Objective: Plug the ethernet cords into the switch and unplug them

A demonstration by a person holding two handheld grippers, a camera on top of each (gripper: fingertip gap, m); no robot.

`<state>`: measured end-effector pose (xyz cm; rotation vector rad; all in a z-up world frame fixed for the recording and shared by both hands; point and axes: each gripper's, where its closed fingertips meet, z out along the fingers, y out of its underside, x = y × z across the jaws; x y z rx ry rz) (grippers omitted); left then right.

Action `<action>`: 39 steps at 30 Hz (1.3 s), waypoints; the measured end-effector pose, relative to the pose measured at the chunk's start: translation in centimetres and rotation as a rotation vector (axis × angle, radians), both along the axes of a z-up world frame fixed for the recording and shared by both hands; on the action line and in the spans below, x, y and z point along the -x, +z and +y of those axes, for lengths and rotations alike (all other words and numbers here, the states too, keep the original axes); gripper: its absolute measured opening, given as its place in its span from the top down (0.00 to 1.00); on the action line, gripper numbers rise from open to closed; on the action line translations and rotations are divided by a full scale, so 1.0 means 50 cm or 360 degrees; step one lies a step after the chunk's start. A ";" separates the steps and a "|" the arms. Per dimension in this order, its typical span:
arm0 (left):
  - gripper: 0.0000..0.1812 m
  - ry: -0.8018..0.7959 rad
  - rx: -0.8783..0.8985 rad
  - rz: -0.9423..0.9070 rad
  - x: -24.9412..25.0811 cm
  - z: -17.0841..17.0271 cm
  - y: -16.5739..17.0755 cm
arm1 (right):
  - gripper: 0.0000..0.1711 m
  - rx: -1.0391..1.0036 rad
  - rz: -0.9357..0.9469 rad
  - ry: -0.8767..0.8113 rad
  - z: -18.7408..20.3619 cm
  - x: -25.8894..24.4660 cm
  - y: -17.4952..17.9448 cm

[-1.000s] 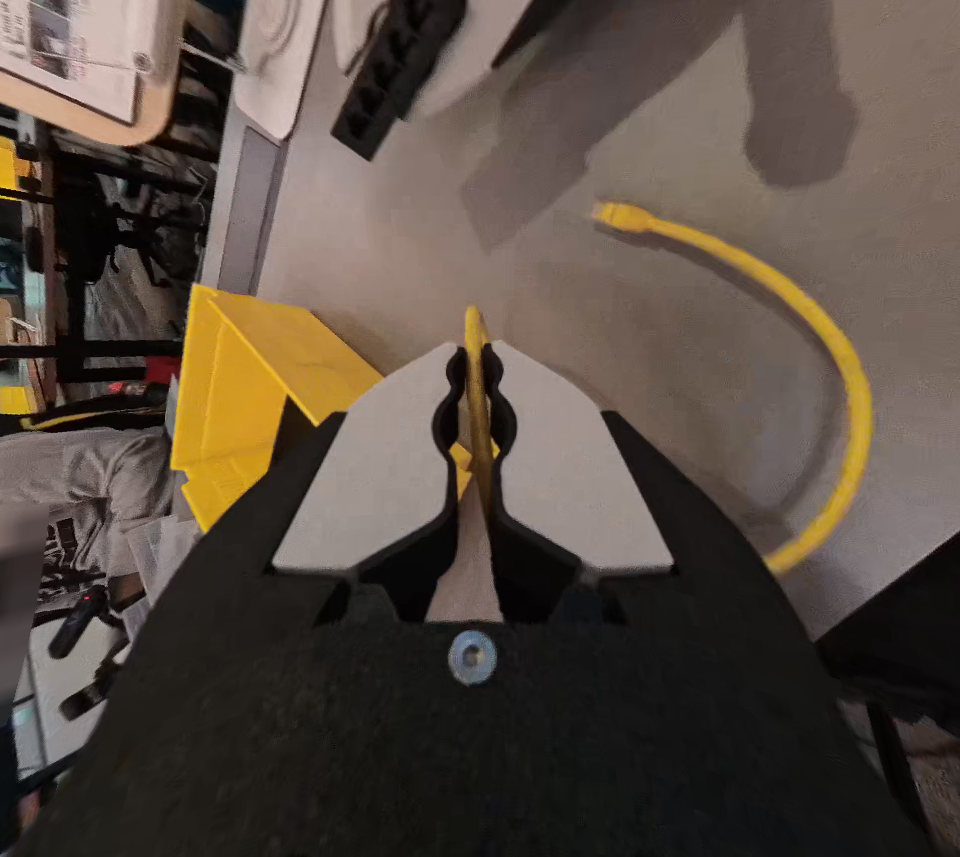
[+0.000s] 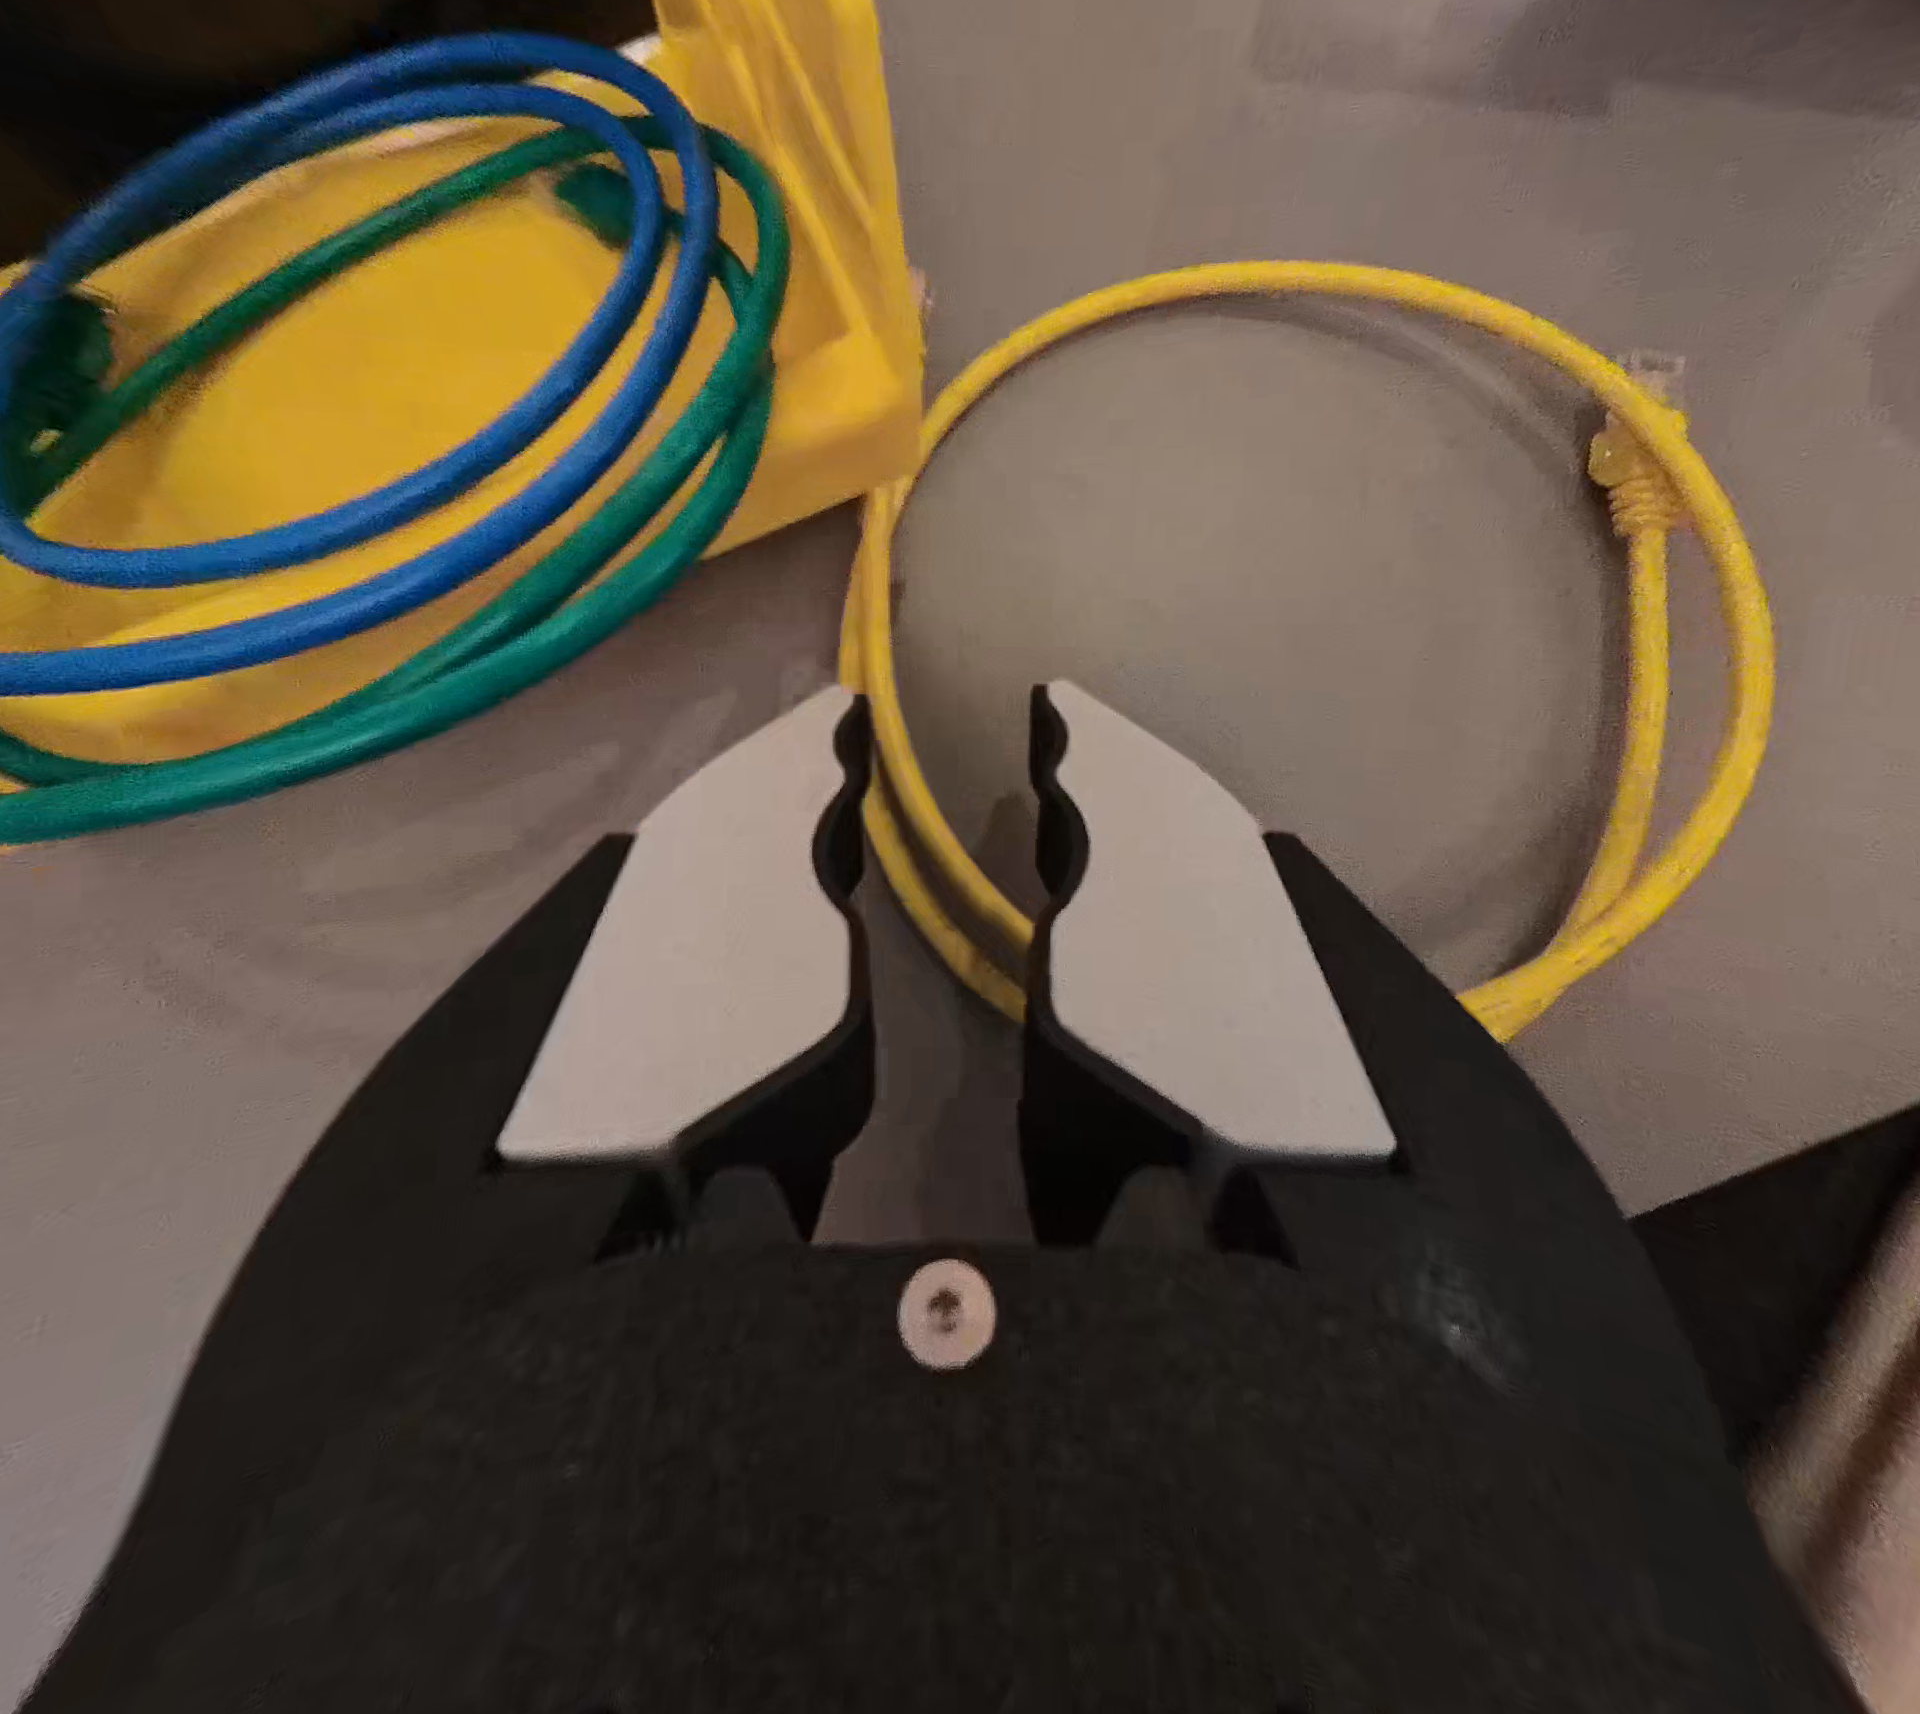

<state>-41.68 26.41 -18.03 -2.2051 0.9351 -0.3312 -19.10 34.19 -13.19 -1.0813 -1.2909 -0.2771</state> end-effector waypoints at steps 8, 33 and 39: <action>0.84 -0.0103 0.0195 -0.0108 -0.057 -0.022 -0.038 | 0.82 0.0015 0.0001 0.0001 0.002 0.000 -0.002; 0.79 -0.0394 -0.0152 -0.0009 -0.186 -0.052 0.002 | 0.82 0.0030 -0.0039 0.0012 -0.001 0.005 -0.012; 0.68 -0.0701 -0.0110 -0.0579 -0.243 -0.081 0.100 | 0.83 0.0042 -0.0031 0.0019 -0.002 0.005 -0.013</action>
